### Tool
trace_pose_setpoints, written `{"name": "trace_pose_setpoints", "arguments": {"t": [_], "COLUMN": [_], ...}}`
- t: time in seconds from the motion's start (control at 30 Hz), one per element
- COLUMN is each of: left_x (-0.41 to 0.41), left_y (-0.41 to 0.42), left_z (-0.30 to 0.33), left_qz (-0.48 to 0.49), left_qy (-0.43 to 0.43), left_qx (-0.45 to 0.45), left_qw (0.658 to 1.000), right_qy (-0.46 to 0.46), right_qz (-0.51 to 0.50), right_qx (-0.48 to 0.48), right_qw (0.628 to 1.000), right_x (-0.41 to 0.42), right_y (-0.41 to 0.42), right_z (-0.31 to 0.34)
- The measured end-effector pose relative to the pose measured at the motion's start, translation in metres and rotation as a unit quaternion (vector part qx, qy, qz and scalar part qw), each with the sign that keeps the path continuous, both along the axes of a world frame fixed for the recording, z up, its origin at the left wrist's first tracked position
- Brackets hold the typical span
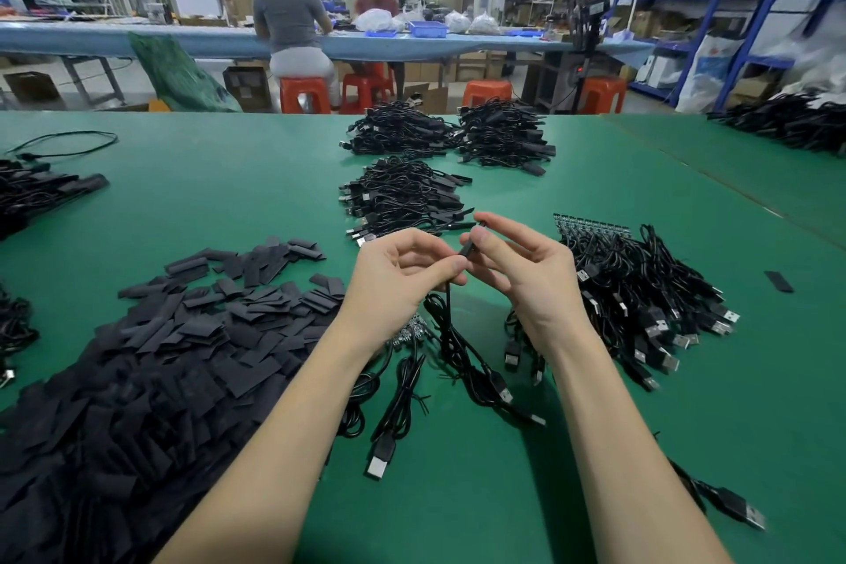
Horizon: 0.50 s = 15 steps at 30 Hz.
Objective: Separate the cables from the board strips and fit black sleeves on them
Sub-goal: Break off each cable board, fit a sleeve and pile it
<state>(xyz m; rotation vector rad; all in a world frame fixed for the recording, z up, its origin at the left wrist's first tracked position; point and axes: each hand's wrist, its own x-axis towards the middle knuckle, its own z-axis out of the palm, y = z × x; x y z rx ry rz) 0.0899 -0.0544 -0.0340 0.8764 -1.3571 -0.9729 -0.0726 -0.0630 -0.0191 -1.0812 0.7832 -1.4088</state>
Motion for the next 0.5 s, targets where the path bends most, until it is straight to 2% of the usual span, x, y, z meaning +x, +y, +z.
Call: {"name": "trace_pose_setpoints", "arguments": {"t": [0.2, 0.27, 0.37, 0.43, 0.5], "left_x": [-0.001, -0.002, -0.004, -0.009, -0.011], "left_y": [-0.002, -0.003, -0.001, 0.001, 0.002], "left_z": [0.000, 0.002, 0.001, -0.002, -0.003], "left_qz": [0.013, 0.012, -0.023, -0.034, 0.007], "left_qy": [-0.019, -0.065, -0.177, -0.151, -0.109], "left_qx": [0.005, 0.019, 0.098, 0.112, 0.101], "left_qw": [1.000, 0.998, 0.979, 0.982, 0.989], "right_qy": [0.015, 0.000, -0.079, -0.110, -0.116], "right_qz": [-0.015, -0.030, -0.068, -0.089, -0.098], "right_qx": [-0.015, -0.004, 0.013, 0.007, 0.006], "right_qw": [1.000, 1.000, 0.994, 0.990, 0.988], "right_x": [0.001, 0.000, -0.007, -0.012, -0.014], "right_y": [-0.001, -0.001, -0.005, -0.006, -0.007], "right_z": [0.001, 0.004, 0.013, 0.017, 0.018]}}
